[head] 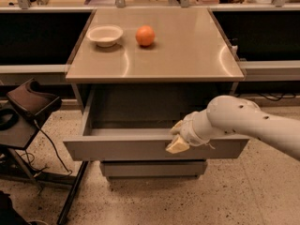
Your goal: Open top drawer
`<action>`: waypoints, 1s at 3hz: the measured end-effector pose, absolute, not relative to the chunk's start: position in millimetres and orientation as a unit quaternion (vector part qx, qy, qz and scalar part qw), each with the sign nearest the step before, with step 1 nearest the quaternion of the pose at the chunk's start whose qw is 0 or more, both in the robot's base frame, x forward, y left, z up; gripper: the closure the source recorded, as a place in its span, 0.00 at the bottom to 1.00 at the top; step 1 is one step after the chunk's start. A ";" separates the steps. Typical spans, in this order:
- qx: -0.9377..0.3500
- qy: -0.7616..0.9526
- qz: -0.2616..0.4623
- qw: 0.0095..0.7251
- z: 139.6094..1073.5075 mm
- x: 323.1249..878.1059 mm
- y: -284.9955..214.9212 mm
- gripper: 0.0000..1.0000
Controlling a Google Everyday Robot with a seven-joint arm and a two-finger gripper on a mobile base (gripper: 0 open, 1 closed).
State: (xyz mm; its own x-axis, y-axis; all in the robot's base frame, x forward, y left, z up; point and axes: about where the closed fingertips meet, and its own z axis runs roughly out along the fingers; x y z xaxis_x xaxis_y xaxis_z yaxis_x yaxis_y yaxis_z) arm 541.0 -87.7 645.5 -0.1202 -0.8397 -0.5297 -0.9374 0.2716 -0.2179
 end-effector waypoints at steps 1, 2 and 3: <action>-0.597 0.744 0.085 0.288 645.5 540.9 -87.7 1.00; -0.599 0.741 0.083 0.292 645.0 526.9 -88.5 1.00; -0.599 0.739 0.079 0.299 645.5 510.1 -87.9 1.00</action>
Offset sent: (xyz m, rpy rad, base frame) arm -0.0803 -0.0138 -0.0014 0.0052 -0.0489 0.0141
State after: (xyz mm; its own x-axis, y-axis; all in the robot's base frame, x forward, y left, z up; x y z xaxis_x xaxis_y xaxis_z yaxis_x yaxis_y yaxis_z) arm 510.1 -87.9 645.5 -0.1036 -0.8380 -0.5357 -0.9324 0.2694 -0.2411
